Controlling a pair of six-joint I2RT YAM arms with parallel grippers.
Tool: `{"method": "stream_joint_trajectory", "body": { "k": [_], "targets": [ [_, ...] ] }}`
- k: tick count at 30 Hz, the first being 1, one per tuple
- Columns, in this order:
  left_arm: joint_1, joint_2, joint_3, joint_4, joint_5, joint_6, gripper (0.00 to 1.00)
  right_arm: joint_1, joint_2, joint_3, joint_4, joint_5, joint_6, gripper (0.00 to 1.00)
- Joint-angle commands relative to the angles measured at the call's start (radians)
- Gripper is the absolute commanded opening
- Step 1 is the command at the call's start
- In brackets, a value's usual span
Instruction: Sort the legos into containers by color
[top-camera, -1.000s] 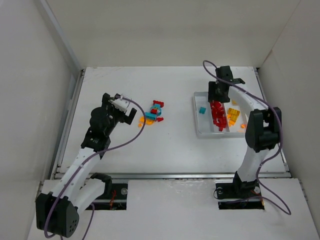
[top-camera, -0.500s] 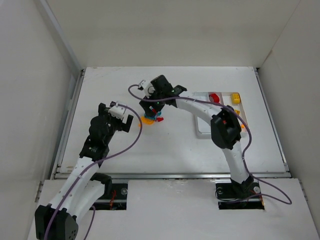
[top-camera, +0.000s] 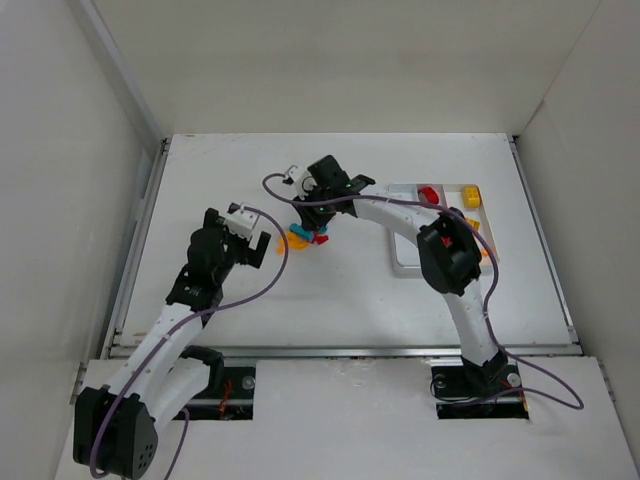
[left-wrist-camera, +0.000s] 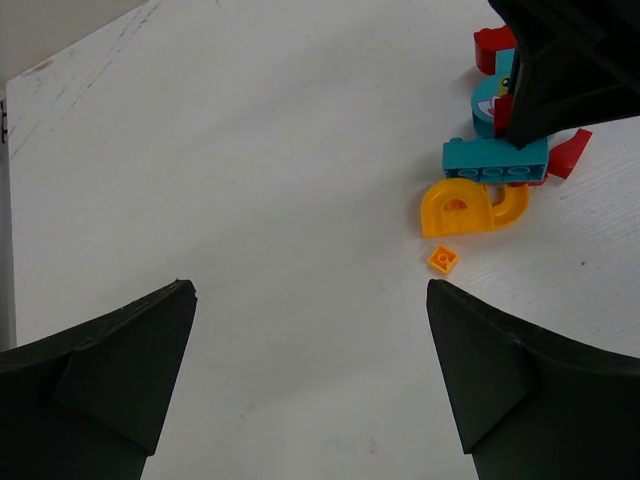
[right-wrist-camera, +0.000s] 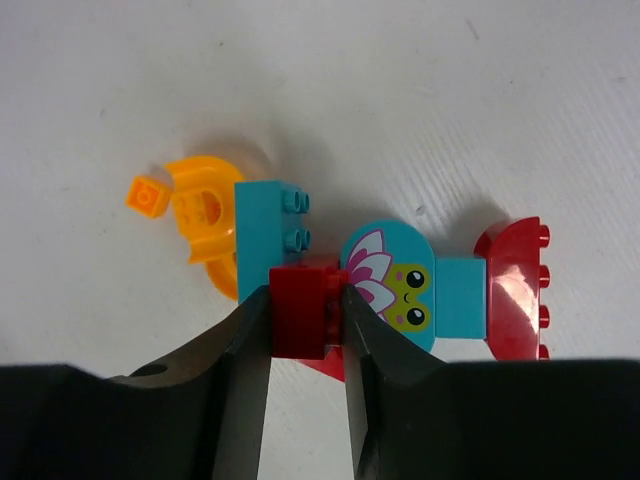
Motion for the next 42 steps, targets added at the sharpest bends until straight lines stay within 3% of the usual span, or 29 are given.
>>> {"method": "stream_joint_trajectory", "body": {
  "k": [1, 3, 4, 14, 17, 24, 28, 32, 37, 42],
  "targets": [
    [0.004, 0.011, 0.013, 0.053, 0.021, 0.011, 1.00, 0.007, -0.062, -0.060, 0.025, -0.016, 0.015, 0.18],
    [0.004, 0.011, 0.013, 0.053, 0.064, 0.041, 1.00, 0.007, -0.086, -0.072, 0.025, -0.029, 0.029, 0.03],
    [0.004, 0.011, 0.013, 0.053, 0.078, 0.073, 1.00, 0.007, -0.110, -0.086, 0.025, -0.039, 0.029, 0.00],
    [0.004, 0.034, 0.022, 0.044, 0.386, 0.352, 1.00, -0.077, -0.235, -0.155, 0.080, -0.241, 0.106, 0.00],
    [0.004, 0.110, 0.055, 0.014, 0.434, 0.375, 1.00, -0.097, -0.235, -0.176, 0.057, -0.179, 0.115, 0.00],
    [0.004, 0.284, 0.145, 0.013, 0.456, 0.298, 1.00, -0.192, -0.217, -0.243, 0.130, 0.015, 0.325, 0.00],
    [0.004, 0.397, 0.189, 0.003, 0.393, 0.222, 1.00, -0.204, -0.155, -0.160, 0.108, 0.092, 0.381, 0.10],
    [0.004, 0.511, 0.345, -0.196, 0.495, 0.348, 1.00, -0.204, -0.134, -0.128, 0.089, 0.082, 0.370, 0.50],
    [-0.014, 0.647, 0.474, -0.396, 0.511, 0.442, 1.00, -0.195, -0.143, -0.149, 0.089, 0.093, 0.348, 0.58],
    [-0.014, 0.695, 0.525, -0.428, 0.548, 0.478, 1.00, -0.195, -0.190, -0.167, 0.080, 0.107, 0.339, 0.61]
  ]
}}
